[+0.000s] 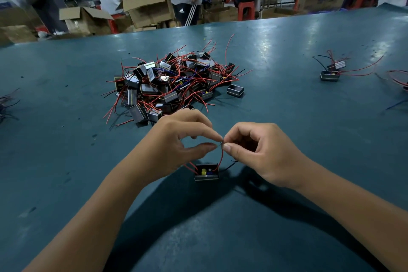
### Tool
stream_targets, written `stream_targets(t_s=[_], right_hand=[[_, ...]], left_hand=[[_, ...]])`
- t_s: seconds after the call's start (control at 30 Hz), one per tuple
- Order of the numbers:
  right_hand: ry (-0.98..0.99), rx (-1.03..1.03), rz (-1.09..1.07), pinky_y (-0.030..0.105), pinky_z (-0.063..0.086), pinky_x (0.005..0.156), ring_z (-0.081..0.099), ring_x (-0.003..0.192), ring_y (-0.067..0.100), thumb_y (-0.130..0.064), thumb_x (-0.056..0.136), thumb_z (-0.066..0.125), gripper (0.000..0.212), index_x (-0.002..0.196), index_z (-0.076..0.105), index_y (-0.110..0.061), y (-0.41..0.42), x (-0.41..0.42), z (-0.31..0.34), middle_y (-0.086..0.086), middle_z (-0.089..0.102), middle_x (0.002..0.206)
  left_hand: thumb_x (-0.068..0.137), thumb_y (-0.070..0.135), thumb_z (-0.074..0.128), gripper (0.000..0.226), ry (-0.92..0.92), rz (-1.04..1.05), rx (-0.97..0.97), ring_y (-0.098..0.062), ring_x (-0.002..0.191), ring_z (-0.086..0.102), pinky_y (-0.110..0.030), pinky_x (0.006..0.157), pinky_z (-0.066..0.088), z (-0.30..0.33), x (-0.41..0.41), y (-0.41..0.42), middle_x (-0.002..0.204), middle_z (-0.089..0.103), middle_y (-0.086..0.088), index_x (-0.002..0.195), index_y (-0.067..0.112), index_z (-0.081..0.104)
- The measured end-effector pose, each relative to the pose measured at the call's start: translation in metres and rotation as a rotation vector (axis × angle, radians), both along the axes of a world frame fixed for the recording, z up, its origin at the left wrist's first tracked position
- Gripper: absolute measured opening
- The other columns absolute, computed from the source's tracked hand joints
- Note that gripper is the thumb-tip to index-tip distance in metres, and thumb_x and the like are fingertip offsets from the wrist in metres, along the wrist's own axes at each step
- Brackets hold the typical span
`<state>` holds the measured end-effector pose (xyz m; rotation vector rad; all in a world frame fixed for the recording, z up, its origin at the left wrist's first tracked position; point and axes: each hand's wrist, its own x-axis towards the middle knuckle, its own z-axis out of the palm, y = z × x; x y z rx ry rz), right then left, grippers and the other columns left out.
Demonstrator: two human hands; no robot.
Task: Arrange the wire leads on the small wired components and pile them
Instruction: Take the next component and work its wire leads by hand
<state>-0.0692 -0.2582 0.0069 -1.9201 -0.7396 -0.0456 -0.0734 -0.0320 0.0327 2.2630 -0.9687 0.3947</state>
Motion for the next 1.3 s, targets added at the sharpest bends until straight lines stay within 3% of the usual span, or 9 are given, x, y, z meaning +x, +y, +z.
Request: stream_targets(t_s=[0.1,0.4,0.7,0.8,0.97,1.03,1.07,1.2,1.3], right_hand=[[0.015,0.017,0.011,0.012,0.041,0.057,0.052,0.055,0.000,-0.019,0.091,0.070,0.010,0.082,0.068,-0.023,0.000,0.000,-0.001,-0.015,0.063,0.063],[0.006,0.016,0.020,0.014,0.042,0.056,0.051,0.056,0.000,-0.022,0.091,0.069,0.009,0.082,0.068,-0.024,0.000,0.000,0.000,-0.013,0.063,0.064],[-0.103,-0.021,-0.005,0.006,0.037,0.057,0.055,0.058,0.001,-0.016,0.091,0.070,0.010,0.082,0.068,-0.022,0.001,-0.003,0.002,-0.020,0.062,0.068],[-0.156,-0.042,-0.022,0.007,0.037,0.058,0.055,0.059,0.002,-0.013,0.090,0.071,0.011,0.082,0.067,-0.019,0.001,-0.004,0.003,-0.017,0.061,0.069],[-0.235,-0.088,-0.048,0.008,0.034,0.057,0.050,0.059,0.003,-0.011,0.088,0.071,0.007,0.083,0.069,-0.015,0.002,-0.006,0.007,-0.015,0.055,0.067],[-0.248,-0.092,-0.049,0.008,0.033,0.057,0.049,0.059,0.003,-0.012,0.088,0.070,0.004,0.084,0.070,-0.014,0.002,-0.007,0.007,-0.015,0.054,0.068],[-0.251,-0.092,-0.049,0.009,0.033,0.057,0.049,0.059,0.004,-0.012,0.088,0.070,0.004,0.085,0.070,-0.014,0.002,-0.007,0.007,-0.015,0.054,0.068],[-0.218,-0.057,-0.062,0.008,0.033,0.056,0.050,0.058,0.004,-0.011,0.088,0.070,0.007,0.083,0.069,-0.015,0.004,-0.007,0.004,-0.015,0.055,0.066],[-0.150,-0.011,-0.087,0.009,0.035,0.055,0.050,0.056,0.004,-0.009,0.089,0.071,0.013,0.080,0.068,-0.018,0.004,-0.005,0.002,-0.017,0.057,0.063]], left_hand=[[0.083,0.018,0.082,0.018,-0.064,-0.008,0.018,-0.015,0.091,0.061,-0.038,0.076,0.051,-0.001,0.002,0.001,0.096,0.063,0.007,0.100,0.022,0.080],[0.082,0.022,0.081,0.012,-0.182,-0.005,0.038,-0.019,0.081,0.060,-0.038,0.070,0.049,-0.003,0.003,-0.005,0.090,0.064,0.005,0.093,0.018,0.080],[0.087,0.024,0.075,0.012,-0.168,0.006,0.045,-0.022,0.078,0.059,-0.041,0.068,0.049,-0.003,0.001,-0.008,0.088,0.063,0.004,0.087,0.013,0.078],[0.089,0.023,0.073,0.011,-0.055,0.010,0.022,-0.021,0.080,0.059,-0.041,0.070,0.049,-0.002,-0.002,-0.009,0.088,0.063,0.004,0.087,0.013,0.076],[0.092,0.033,0.069,0.017,0.373,0.038,-0.111,-0.008,0.065,0.052,-0.026,0.062,0.039,-0.001,-0.007,-0.012,0.073,0.060,0.005,0.083,0.018,0.071],[0.089,0.032,0.065,0.020,0.495,0.067,-0.176,-0.028,0.065,0.048,-0.038,0.061,0.038,0.000,-0.009,-0.017,0.072,0.062,-0.010,0.080,0.015,0.071],[0.087,0.031,0.065,0.021,0.556,0.090,-0.222,-0.029,0.065,0.046,-0.039,0.060,0.037,0.000,-0.010,-0.018,0.072,0.061,-0.013,0.078,0.012,0.071],[0.084,0.021,0.070,0.021,0.838,0.205,-0.433,-0.010,0.054,0.036,-0.024,0.051,0.027,-0.001,-0.012,-0.025,0.059,0.049,0.002,0.065,0.014,0.067],[0.091,0.014,0.065,0.025,0.842,0.246,-0.479,-0.009,0.050,0.036,-0.022,0.050,0.026,-0.004,-0.012,-0.032,0.059,0.051,0.004,0.066,0.015,0.067]])
